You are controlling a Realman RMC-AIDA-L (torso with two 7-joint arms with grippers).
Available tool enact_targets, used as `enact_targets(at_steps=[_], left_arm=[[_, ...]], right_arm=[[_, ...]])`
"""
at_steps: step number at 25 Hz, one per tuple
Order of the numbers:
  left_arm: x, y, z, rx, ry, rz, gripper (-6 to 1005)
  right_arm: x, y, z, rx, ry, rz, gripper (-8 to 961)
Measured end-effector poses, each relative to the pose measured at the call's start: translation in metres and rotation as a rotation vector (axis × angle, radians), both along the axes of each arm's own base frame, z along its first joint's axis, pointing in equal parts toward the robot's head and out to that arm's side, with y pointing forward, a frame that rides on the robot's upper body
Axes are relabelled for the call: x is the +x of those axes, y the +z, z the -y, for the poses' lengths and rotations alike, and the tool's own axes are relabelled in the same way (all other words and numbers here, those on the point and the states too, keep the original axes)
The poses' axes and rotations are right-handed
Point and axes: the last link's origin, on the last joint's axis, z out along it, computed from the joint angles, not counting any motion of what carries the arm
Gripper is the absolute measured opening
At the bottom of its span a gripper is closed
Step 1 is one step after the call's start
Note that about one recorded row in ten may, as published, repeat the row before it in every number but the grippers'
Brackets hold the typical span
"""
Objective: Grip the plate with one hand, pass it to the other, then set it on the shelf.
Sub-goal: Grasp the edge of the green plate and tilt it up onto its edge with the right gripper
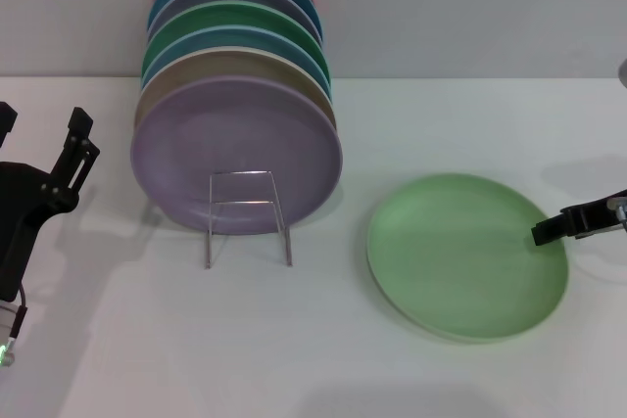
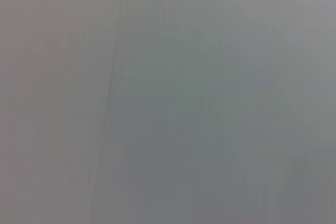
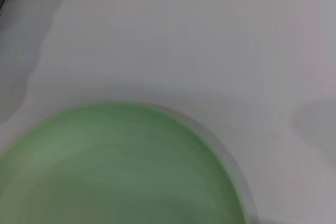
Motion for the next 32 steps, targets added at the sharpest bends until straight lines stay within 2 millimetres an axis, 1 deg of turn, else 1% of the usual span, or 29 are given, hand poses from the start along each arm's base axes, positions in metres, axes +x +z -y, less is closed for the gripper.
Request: enact_targets(at_steps=[2, 7, 12, 19, 32], left_arm=[[-0.0003, 0.0009, -0.0007, 0.003, 0.001, -0.001, 789], [-0.0005, 0.002, -0.0019, 0.006, 0.001, -0.004, 787], [0.0, 0.0029, -0.0034, 0.008, -0.003, -0.008, 785], [0.0002, 0.0028, -0.0035, 0.008, -0.003, -0.008, 782], [0.0015, 0.0025, -0.0033, 0.007, -0.011, -0.008, 776]], right_arm=[[-0.0001, -0.0021, -0.0021, -0.007, -0.006, -0.004, 665], [0.0002, -0.0026, -0.0029, -0.009, -0.009, -0.004, 496], [0.0008, -0.0019, -0.0033, -0.007, -0.011, 0.001, 249], [0.0013, -0.0025, -0.0035, -0.008, -0.01, 0.007, 182], [0.0022, -0.0093, -0.005, -0.024, -0.011, 0.006, 179]])
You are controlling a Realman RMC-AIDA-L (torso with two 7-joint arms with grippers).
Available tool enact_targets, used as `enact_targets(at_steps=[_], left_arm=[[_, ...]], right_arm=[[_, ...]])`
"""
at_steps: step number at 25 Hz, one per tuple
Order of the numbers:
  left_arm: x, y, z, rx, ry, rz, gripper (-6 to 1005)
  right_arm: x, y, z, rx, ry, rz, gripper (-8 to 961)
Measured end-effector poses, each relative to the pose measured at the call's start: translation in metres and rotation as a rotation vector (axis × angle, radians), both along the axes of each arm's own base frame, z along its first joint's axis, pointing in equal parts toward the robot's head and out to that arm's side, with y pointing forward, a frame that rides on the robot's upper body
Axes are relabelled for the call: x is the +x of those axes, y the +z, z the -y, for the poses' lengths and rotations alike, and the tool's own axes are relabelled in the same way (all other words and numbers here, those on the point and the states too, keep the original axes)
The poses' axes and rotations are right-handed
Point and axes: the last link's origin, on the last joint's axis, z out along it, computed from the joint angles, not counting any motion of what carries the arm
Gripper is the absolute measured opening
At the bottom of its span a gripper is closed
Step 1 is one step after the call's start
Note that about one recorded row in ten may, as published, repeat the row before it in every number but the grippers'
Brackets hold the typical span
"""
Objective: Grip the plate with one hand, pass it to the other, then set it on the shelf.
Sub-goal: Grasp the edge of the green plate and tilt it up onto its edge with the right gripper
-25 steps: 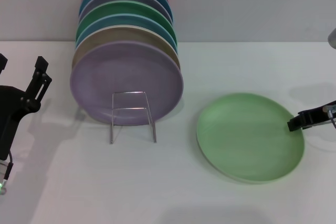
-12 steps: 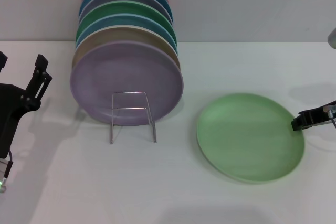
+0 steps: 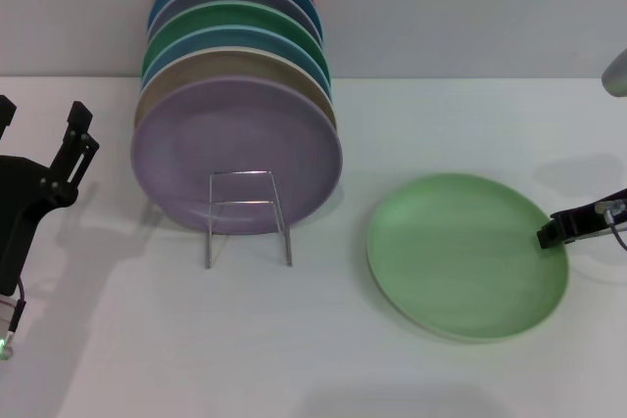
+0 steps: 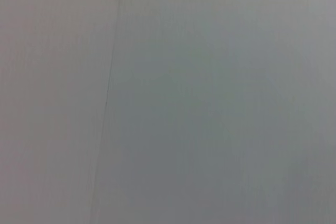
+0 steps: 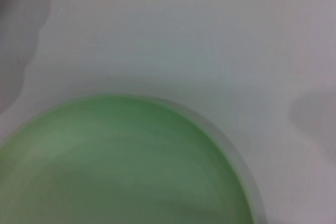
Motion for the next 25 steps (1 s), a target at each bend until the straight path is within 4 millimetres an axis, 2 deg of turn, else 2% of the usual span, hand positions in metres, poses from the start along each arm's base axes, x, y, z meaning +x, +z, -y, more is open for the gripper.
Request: enact_targets(at_steps=[17, 25], left_arm=[[-0.0004, 0.0009, 0.0029, 0.006, -0.005, 0.002, 768], [0.0001, 0.0019, 0.0038, 0.013, -0.011, 0.004, 765]], right_arm=[[-0.0003, -0.0007, -0.0003, -0.006, 0.011, 0.003, 175], [-0.0012, -0.0031, 0.0006, -0.019, 0.026, 0.004, 98]])
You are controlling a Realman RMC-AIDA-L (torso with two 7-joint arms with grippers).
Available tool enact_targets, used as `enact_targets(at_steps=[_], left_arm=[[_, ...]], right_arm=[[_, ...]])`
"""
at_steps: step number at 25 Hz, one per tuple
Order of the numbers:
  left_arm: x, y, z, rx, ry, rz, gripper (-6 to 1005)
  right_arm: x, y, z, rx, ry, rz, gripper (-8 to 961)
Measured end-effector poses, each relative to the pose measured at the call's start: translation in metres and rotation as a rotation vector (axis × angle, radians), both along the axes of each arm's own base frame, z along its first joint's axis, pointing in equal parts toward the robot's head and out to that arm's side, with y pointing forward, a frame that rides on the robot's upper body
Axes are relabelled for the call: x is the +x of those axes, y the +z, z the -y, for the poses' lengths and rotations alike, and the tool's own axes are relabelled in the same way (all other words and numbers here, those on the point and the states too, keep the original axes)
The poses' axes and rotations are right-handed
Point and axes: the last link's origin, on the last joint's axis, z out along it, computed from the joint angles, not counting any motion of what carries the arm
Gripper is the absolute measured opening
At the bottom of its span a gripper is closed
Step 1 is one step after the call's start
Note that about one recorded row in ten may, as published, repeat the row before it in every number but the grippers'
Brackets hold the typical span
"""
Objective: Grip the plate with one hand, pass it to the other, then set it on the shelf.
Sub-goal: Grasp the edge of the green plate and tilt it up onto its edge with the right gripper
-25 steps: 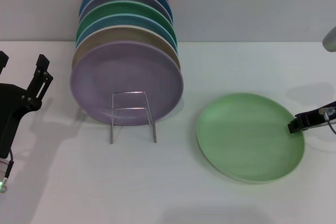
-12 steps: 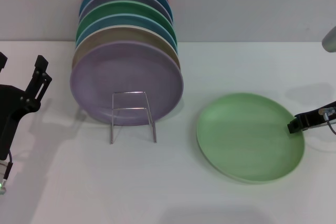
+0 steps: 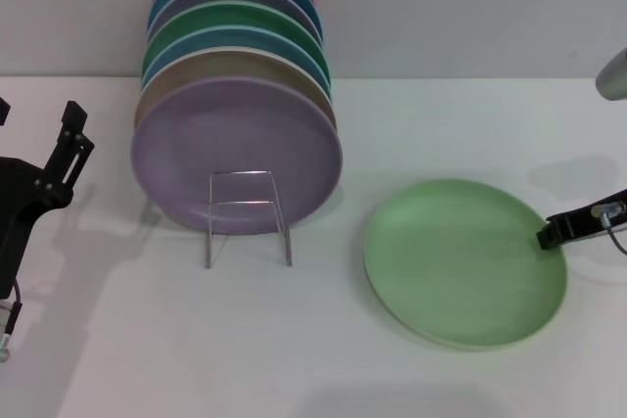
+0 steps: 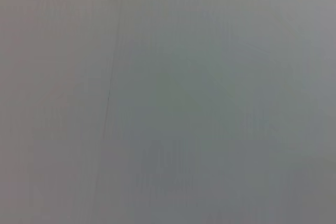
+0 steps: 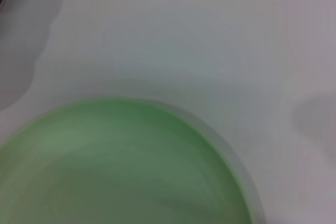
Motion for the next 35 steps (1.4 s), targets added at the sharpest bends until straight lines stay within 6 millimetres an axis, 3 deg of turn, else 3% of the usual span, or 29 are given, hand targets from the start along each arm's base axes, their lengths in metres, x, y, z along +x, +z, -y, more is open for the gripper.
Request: enact_targets(at_steps=[22, 35], left_arm=[[-0.001, 0.005, 0.003, 0.029, -0.012, -0.002, 755], [-0.003, 0.006, 0.004, 0.034, 0.0, 0.0, 749]], right_arm=[[-0.011, 0.008, -0.002, 0.019, 0.057, 0.019, 21], [-0.032, 0.021, -0.003, 0.054, 0.191, 0.048, 20]])
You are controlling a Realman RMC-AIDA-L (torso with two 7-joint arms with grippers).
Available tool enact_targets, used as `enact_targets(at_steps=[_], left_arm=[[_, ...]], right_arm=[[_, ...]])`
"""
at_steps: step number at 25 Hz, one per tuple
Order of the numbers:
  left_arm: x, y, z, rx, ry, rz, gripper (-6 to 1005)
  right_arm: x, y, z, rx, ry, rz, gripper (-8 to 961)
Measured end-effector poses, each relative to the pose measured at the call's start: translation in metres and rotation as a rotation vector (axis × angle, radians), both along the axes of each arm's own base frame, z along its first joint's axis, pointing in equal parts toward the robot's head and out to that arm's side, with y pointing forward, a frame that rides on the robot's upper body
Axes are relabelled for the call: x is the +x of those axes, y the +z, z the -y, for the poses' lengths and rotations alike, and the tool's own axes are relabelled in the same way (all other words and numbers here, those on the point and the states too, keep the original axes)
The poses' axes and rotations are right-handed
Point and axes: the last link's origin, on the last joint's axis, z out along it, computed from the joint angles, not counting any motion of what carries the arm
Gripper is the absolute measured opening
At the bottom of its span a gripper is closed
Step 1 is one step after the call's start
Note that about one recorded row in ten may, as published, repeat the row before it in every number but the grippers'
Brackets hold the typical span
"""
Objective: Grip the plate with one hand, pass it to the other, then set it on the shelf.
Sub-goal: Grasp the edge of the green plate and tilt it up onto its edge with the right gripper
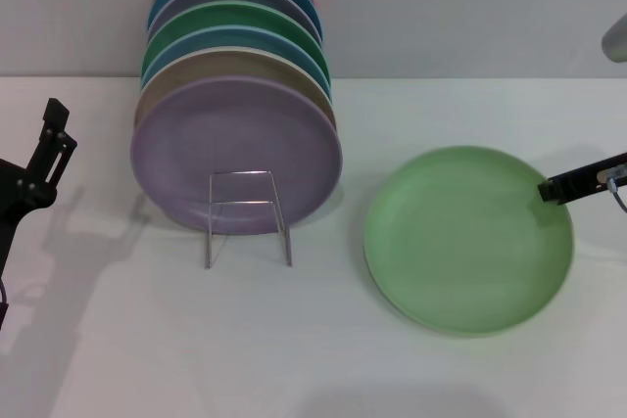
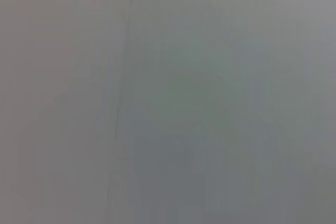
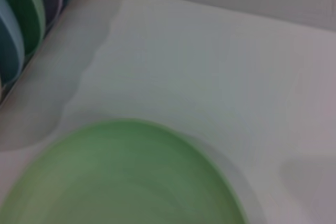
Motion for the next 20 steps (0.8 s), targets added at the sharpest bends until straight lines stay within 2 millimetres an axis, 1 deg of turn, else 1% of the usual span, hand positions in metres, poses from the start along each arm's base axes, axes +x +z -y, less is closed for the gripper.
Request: enact_targets(at_steps=[2, 4, 5, 6, 12, 15, 19, 20], left_arm=[[0.0, 0.0, 0.0, 0.001, 0.001, 0.0, 749], [-0.001, 0.001, -0.001, 0.005, 0.005, 0.001, 748], [-0.002, 0.003, -0.001, 0.015, 0.015, 0.004, 747], [-0.002, 0.003, -0.001, 0.015, 0.015, 0.004, 747], [-0.004, 0.006, -0.001, 0.03, 0.026, 0.008, 744], [-0.005, 0.006, -0.001, 0.033, 0.027, 0.009, 743], [-0.005, 0.007, 0.0, 0.04, 0.029, 0.013, 741], [-0.005, 0.007, 0.0, 0.042, 0.03, 0.016, 741]], right_arm=[[-0.002, 0.001, 0.001, 0.001, 0.016, 0.005, 19], [-0.009, 0.004, 0.003, 0.008, 0.056, 0.007, 18], [-0.016, 0.007, 0.005, 0.016, 0.095, 0.008, 18], [-0.016, 0.007, 0.005, 0.016, 0.095, 0.008, 18], [-0.031, 0.016, 0.017, 0.024, 0.196, 0.045, 19], [-0.032, 0.019, 0.026, 0.02, 0.236, 0.076, 19], [-0.033, 0.021, 0.033, 0.025, 0.277, 0.077, 18], [-0.035, 0.024, 0.037, 0.036, 0.313, 0.069, 18]])
